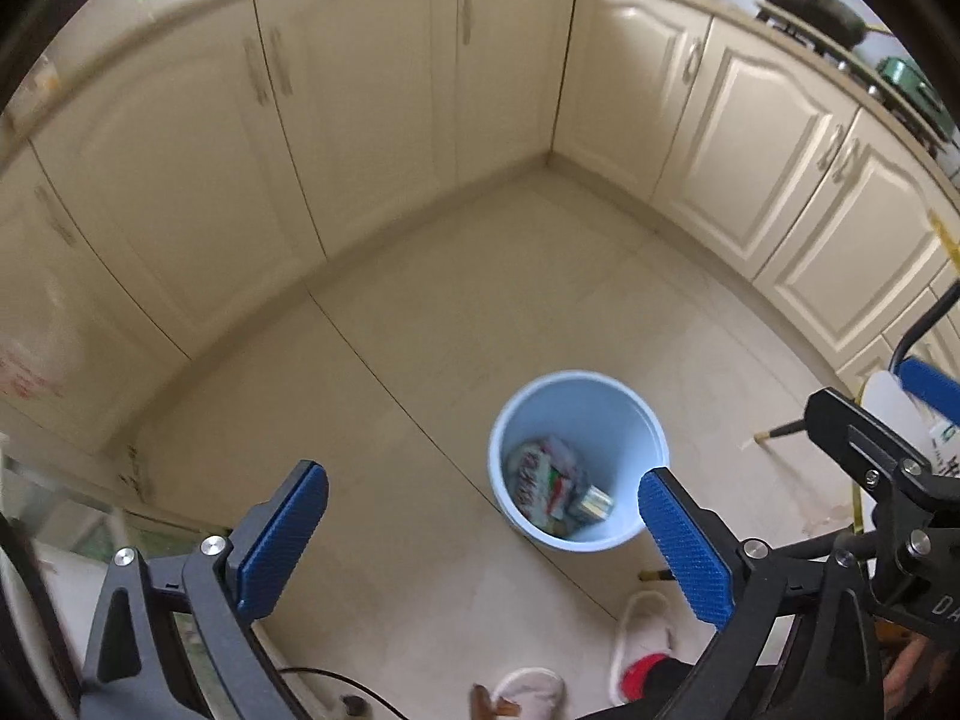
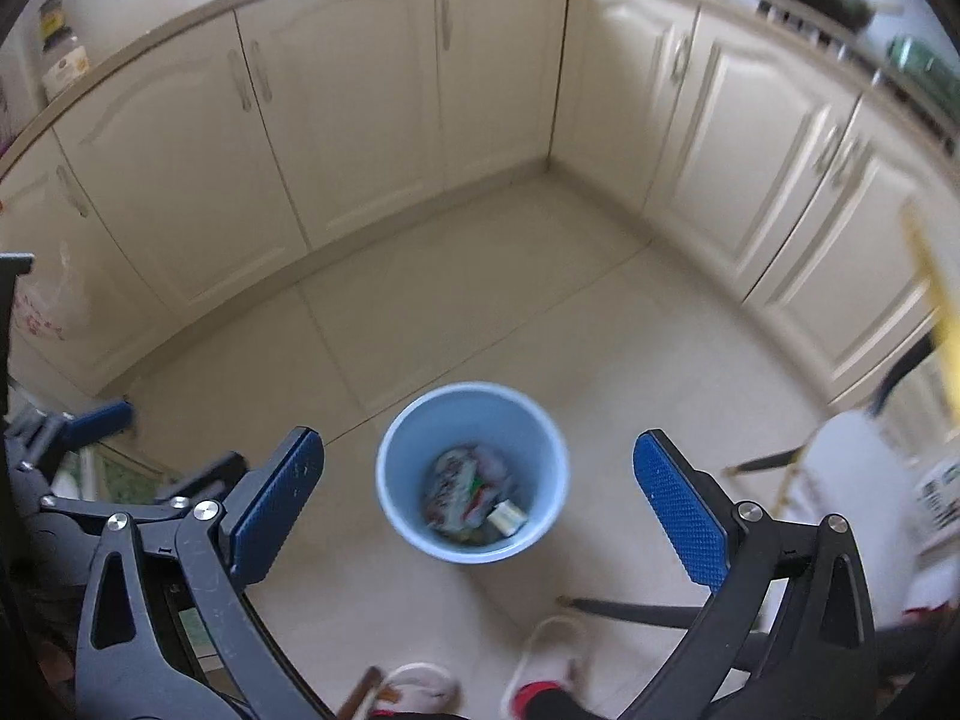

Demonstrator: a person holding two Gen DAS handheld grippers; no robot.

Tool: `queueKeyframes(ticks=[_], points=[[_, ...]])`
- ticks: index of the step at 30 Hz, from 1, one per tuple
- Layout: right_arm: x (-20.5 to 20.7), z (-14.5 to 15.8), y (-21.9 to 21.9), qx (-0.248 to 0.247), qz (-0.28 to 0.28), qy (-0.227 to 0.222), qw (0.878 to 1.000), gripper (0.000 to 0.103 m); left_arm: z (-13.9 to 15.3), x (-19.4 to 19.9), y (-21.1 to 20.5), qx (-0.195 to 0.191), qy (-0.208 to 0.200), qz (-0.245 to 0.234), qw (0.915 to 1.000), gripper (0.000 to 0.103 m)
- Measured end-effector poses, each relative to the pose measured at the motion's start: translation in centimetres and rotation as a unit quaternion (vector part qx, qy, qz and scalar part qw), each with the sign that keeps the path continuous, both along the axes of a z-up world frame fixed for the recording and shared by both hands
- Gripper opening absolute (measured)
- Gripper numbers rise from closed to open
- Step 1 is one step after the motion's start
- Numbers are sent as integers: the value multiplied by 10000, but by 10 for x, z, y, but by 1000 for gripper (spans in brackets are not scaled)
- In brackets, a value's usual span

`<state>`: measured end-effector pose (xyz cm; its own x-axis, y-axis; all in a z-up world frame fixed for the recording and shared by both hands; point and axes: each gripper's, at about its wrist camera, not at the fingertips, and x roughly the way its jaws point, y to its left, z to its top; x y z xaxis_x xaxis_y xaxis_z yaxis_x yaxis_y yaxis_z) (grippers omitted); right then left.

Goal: Collect trash

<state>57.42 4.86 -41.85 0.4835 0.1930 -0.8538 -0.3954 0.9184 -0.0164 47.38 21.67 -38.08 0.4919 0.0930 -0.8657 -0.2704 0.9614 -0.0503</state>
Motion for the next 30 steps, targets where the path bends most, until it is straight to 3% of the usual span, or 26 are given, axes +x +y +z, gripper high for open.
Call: queueKeyframes(ticks=[7, 12, 18, 23, 26, 30], points=[[-43, 69, -3, 109, 85, -600, 9981, 103, 52, -43, -9, 167, -702, 36, 9974, 102], [-77, 130, -23, 262, 23, -1272, 9915, 103, 110, -80, -36, 327, -1559, -66, 9872, 102], [-128, 213, -58, 462, -168, -2228, 9736, 103, 169, -134, -78, 669, -2703, -212, 9602, 102], [-176, 269, -83, 550, -288, -2881, 9556, 103, 198, -186, -118, 809, -3396, -261, 9367, 102], [-207, 296, -98, 587, -392, -3227, 9439, 103, 207, -221, -137, 834, -3746, -313, 9229, 102], [-246, 326, -120, 650, -578, -3593, 9291, 103, 190, -279, -159, 832, -4160, -512, 9041, 102]])
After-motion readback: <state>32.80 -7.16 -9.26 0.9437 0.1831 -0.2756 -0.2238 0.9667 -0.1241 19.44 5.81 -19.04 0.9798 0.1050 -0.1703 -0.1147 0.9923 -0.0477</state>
